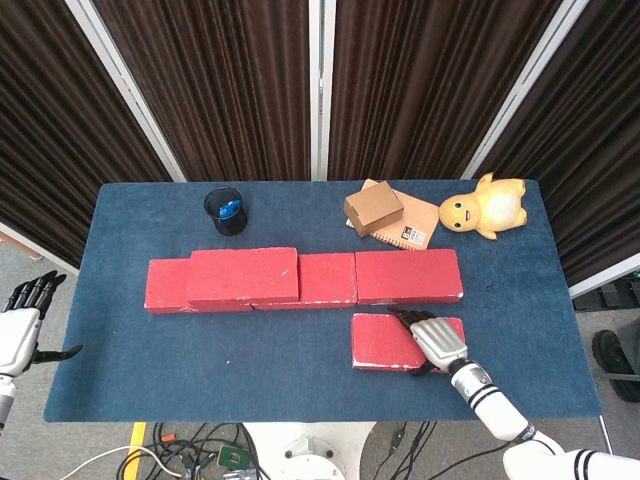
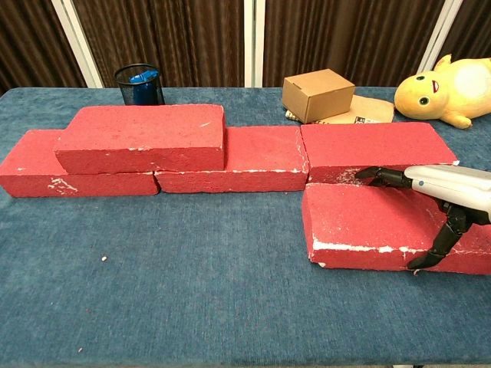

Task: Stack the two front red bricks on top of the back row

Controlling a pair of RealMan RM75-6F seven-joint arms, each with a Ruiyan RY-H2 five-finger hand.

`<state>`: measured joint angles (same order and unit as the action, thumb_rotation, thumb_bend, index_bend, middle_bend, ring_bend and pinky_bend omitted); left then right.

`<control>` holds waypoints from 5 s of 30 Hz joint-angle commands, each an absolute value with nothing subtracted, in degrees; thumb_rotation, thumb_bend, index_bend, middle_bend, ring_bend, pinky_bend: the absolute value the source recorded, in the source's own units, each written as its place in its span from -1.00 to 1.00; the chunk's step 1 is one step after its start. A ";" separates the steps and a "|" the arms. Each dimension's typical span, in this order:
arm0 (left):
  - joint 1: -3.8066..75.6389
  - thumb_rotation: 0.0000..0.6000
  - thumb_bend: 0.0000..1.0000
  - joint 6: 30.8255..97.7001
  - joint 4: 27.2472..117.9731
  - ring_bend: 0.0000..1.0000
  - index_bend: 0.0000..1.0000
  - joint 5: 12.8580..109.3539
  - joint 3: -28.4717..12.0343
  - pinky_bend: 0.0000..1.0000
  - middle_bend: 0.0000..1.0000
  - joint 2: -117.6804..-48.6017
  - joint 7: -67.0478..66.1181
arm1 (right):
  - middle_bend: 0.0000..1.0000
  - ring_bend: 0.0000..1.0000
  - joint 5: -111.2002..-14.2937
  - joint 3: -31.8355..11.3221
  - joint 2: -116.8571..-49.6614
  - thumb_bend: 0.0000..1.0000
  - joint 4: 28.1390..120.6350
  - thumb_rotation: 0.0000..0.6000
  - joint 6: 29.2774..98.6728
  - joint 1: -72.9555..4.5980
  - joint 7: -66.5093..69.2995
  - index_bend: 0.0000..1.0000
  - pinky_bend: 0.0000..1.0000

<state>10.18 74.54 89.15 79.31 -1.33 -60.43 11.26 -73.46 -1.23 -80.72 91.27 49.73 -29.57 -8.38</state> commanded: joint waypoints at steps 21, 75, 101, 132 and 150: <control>8.68 1.00 -0.94 75.58 90.49 -1.00 -0.98 80.43 -1.30 -1.00 -1.00 -59.24 12.74 | -0.64 -0.61 -75.91 -13.04 -71.45 -1.00 87.14 1.00 40.74 -44.27 0.38 -1.00 -0.64; 8.10 1.00 -0.94 76.20 86.03 -1.00 -0.98 84.69 -0.27 -1.00 -1.00 -60.80 18.15 | -0.68 -0.66 -57.80 -11.02 -86.10 -1.00 72.56 1.00 29.89 -59.90 -3.95 -1.00 -0.67; 8.22 1.00 -0.94 75.90 85.31 -1.00 -0.98 84.98 -0.04 -1.00 -1.00 -60.95 19.30 | -0.70 -0.67 -53.66 -9.76 -86.93 -1.00 72.34 1.00 30.42 -61.38 -6.18 -1.00 -0.67; 8.26 1.00 -0.94 75.84 84.53 -1.00 -0.98 85.22 0.10 -1.00 -1.00 -61.06 20.79 | -0.74 -0.72 -50.34 -8.78 -87.08 -1.00 73.07 1.00 31.15 -62.49 -8.18 -1.00 -0.67; 8.29 1.00 -0.94 75.51 84.08 -1.00 -0.98 85.31 0.34 -1.00 -1.00 -61.15 21.46 | -0.90 -0.90 -49.91 -8.47 -87.13 -1.00 73.22 1.00 30.16 -63.06 -7.84 -1.00 -0.72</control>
